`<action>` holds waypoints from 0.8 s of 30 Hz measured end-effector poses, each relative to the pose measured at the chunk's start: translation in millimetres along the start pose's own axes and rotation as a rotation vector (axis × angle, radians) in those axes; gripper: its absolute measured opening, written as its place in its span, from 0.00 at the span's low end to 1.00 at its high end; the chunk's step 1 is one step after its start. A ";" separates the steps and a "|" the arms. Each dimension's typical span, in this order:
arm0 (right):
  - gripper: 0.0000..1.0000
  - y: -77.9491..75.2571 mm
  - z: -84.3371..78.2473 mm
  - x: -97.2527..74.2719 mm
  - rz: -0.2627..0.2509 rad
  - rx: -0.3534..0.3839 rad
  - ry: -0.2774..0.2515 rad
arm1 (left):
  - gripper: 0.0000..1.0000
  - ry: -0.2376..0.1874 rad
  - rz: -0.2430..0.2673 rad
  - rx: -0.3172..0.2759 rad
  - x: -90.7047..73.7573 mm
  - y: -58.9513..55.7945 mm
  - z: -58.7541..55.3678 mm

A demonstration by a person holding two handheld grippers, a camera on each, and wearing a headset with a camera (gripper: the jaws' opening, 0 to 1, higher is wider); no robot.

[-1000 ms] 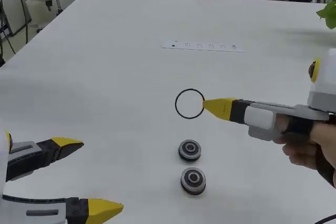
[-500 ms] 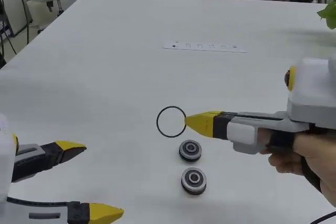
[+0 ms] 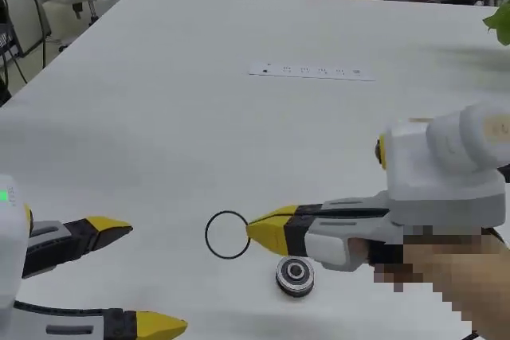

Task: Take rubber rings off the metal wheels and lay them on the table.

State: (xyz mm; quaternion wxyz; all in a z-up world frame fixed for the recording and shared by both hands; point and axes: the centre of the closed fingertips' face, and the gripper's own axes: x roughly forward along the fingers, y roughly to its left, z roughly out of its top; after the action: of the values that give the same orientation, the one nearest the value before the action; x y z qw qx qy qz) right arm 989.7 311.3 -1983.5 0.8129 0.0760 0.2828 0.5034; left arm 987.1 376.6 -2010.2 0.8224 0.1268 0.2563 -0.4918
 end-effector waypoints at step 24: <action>0.00 -12.7 -71.8 23.3 -0.042 -0.275 0.268 | 0.69 -0.006 -0.007 0.023 0.8 -0.5 0.3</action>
State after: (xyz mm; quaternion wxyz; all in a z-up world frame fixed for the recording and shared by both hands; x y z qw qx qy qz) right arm 968.8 313.6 -2057.1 0.7811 -0.1093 0.3188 0.5257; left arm 987.0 375.7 -2010.4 0.8197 0.1341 0.2487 -0.4982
